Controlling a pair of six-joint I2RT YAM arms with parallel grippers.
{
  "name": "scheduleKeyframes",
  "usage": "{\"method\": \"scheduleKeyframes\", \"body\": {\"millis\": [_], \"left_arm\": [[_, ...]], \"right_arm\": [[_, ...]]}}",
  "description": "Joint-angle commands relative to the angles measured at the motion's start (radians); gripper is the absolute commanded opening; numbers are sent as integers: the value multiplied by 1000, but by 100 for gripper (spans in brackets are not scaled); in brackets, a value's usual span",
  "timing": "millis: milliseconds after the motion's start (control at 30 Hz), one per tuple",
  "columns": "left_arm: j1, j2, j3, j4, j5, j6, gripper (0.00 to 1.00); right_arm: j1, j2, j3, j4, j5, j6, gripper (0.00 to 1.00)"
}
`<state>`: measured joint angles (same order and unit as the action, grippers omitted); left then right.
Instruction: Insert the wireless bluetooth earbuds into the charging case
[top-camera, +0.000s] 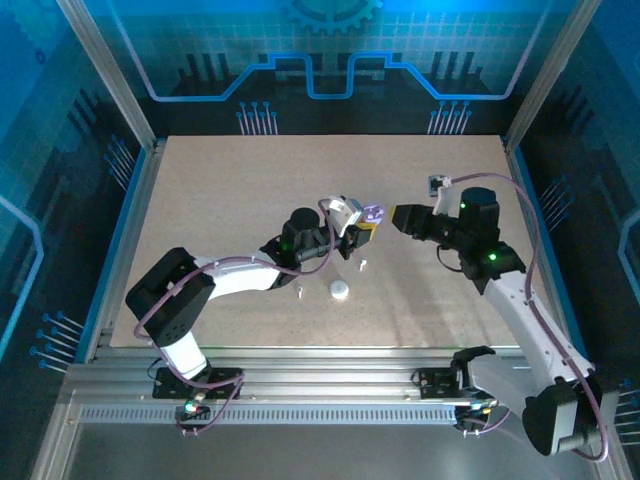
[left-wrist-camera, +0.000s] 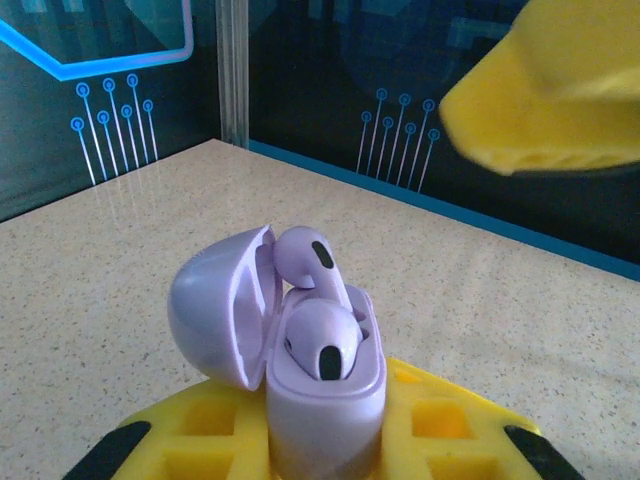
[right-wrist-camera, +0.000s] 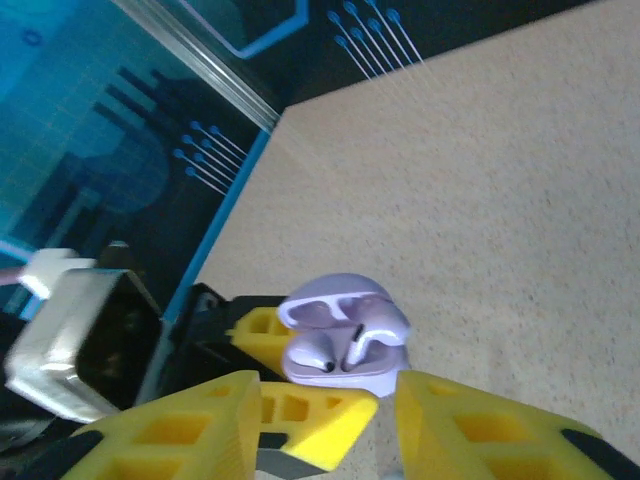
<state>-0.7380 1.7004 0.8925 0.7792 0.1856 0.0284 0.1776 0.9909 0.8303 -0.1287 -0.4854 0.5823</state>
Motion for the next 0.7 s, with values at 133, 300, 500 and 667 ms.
{"method": "scheduleKeyframes", "body": {"millis": [133, 300, 500, 667], "left_arm": [[-9, -28, -12, 85, 43, 5, 15], [-8, -32, -15, 90, 43, 4, 15], [-8, -35, -21, 99, 47, 2, 15], [-8, -35, -23, 102, 48, 1, 15]], "right_arm": [[-89, 18, -10, 53, -163, 71, 44], [-92, 70, -2, 98, -228, 131, 44], [-76, 106, 13, 93, -242, 139, 45], [-61, 137, 26, 107, -239, 146, 45]]}}
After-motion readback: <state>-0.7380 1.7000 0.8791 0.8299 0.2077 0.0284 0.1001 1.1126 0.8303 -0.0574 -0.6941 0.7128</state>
